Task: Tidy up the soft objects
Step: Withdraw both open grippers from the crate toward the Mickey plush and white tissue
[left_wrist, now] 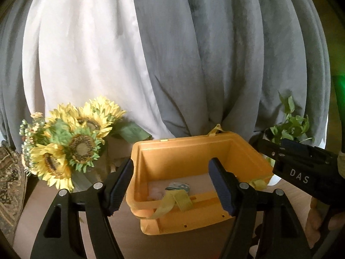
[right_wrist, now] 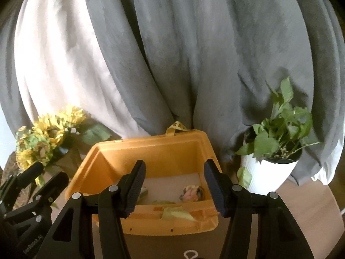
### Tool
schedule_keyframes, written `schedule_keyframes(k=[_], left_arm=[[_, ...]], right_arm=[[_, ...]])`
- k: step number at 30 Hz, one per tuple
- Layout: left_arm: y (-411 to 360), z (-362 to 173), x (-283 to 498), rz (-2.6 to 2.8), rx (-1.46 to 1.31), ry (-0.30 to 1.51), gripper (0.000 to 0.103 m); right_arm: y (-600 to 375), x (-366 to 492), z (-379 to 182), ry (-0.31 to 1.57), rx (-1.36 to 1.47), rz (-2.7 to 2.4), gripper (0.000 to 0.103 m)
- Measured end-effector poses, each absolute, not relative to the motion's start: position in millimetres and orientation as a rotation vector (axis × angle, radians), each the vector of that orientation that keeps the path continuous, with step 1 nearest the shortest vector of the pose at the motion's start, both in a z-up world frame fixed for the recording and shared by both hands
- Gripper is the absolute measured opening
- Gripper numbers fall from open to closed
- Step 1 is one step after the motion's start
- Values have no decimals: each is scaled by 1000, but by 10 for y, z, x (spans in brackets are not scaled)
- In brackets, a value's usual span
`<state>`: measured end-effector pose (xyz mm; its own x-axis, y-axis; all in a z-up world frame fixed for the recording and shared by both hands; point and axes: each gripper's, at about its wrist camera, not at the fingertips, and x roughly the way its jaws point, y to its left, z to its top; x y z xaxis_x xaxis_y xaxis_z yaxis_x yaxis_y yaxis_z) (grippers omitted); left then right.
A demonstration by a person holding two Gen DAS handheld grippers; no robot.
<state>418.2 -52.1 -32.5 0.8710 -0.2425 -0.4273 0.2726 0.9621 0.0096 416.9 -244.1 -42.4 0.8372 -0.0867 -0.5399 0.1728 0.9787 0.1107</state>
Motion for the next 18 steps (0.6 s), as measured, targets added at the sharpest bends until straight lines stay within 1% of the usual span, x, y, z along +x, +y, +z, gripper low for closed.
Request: schedule_keyframes(k=[18], left_arm=[[-386,-106,3481,-243,73,397,72]], right_arm=[[-2281,3509,-164,508,151,-140,58]])
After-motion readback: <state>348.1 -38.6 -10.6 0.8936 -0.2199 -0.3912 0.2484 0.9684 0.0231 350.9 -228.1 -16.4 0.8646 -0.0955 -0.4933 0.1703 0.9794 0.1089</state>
